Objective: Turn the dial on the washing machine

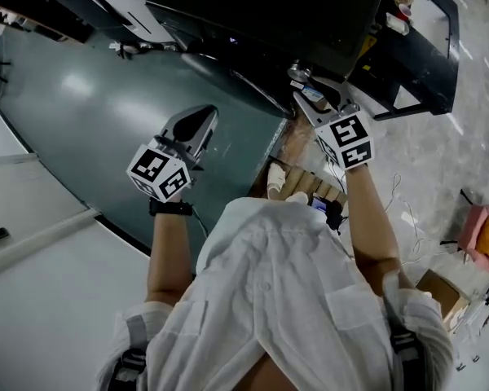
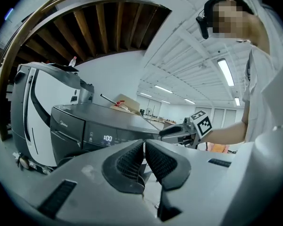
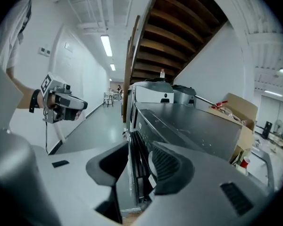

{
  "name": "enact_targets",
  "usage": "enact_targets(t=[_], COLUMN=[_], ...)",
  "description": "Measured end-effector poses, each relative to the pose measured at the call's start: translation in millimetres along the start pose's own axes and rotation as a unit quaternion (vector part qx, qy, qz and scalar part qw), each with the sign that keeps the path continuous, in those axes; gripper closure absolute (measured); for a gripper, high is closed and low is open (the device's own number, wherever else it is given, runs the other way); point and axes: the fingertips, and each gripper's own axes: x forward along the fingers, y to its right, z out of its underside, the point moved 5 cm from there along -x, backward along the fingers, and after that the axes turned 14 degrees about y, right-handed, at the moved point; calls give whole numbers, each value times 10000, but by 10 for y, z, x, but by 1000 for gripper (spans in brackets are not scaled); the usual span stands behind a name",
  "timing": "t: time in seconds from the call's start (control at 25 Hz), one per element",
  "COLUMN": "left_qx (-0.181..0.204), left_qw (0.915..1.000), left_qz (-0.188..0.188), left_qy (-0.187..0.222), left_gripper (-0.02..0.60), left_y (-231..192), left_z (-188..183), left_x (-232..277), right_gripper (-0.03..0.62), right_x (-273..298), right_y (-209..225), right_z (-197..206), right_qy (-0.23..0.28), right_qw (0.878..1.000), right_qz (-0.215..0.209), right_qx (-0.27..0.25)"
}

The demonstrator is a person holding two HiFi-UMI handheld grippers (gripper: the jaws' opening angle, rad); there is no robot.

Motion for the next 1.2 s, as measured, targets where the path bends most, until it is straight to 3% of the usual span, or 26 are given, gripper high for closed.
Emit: enact_targets(t=[0.24, 0.4, 0.48, 0.84, 1.2], left_qx=[-137, -219, -220, -190, -171], left_qw=[9999, 9996, 9996, 9997, 9998], left_qz=[19, -74, -90, -140, -27], left_qy=[-102, -154, -163, -92, -109], left_gripper=[565, 565, 565, 565, 565], left_y=[24, -18, -28, -98, -46], left_z=[88, 135, 137, 102, 92], left_x=[89, 44, 38, 63, 149], right_gripper=[406, 372, 382, 359, 330], right_x=[525, 716, 710, 422, 258], right_y=[8, 21, 17, 98, 122], right_z=[157, 342, 365, 451, 723], right_qy=[-697, -1321, -1371, -1040, -1252], right_qw=[9936, 9800, 9764, 9894, 9913], right_qz=[-386, -521, -465, 187, 323], right_qx=[-803, -1393, -1600, -991, -229])
